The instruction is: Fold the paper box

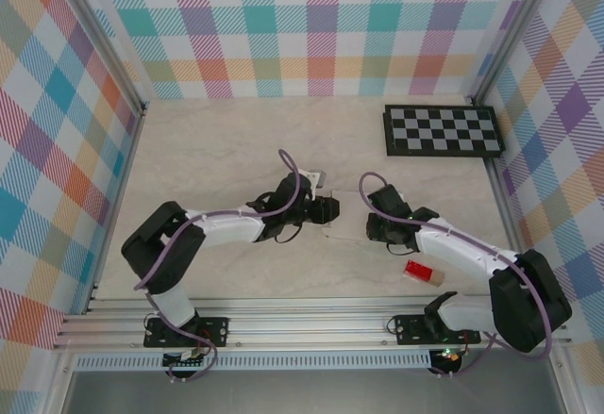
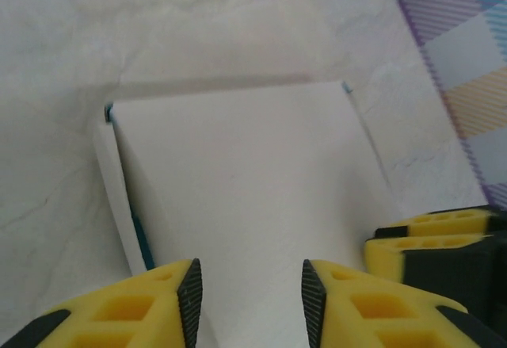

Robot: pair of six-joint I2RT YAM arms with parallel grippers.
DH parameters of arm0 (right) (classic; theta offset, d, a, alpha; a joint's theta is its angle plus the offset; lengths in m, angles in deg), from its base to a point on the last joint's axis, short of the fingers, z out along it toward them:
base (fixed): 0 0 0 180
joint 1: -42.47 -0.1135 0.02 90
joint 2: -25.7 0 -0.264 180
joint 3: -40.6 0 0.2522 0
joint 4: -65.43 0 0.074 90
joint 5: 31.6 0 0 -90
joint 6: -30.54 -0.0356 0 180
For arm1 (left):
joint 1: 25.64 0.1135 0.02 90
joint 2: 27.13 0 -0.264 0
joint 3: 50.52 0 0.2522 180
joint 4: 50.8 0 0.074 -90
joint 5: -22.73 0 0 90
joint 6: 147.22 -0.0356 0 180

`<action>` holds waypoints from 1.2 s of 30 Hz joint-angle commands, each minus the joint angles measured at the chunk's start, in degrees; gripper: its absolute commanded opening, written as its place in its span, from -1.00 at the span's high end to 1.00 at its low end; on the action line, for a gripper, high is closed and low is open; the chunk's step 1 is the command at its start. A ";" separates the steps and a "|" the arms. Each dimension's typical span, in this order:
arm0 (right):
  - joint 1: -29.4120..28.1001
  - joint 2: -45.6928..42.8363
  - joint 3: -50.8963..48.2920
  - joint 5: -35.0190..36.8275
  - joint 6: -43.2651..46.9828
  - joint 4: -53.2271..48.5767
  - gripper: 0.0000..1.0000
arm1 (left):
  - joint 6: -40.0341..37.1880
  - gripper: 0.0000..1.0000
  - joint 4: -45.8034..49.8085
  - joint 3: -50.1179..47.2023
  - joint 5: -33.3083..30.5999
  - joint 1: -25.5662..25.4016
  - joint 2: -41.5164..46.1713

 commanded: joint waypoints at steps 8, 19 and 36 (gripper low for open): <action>0.21 1.76 -0.57 -2.46 -1.25 1.33 0.49 | -0.96 0.25 13.81 5.93 -2.78 -0.78 -4.74; 0.47 3.55 0.80 -3.16 -0.10 0.43 0.48 | -7.29 1.00 21.64 8.61 -7.61 -1.54 -8.05; 1.57 1.43 4.52 -4.78 2.26 -2.20 0.42 | -6.60 -0.02 23.88 9.78 -2.12 4.67 2.35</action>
